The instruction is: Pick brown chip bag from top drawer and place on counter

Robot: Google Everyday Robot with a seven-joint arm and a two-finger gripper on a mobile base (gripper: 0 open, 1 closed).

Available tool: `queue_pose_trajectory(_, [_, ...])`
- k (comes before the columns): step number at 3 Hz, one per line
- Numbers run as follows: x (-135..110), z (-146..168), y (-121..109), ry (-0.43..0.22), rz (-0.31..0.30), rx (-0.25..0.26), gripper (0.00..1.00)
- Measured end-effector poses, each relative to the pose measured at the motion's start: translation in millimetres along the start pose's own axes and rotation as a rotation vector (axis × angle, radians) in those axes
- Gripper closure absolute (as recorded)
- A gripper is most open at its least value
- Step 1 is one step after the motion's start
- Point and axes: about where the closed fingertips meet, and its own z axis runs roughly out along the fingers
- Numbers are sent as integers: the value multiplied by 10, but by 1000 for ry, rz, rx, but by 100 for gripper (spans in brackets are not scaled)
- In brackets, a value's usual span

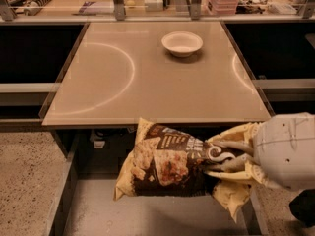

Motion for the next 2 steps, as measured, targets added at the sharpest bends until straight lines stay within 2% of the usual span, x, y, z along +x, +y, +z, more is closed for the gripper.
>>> queue_pose_trajectory(1, [-70,-30,-57,-3,-14,9,100])
queue_pose_trajectory(2, [-74,-50,-213,15,-19,23,100])
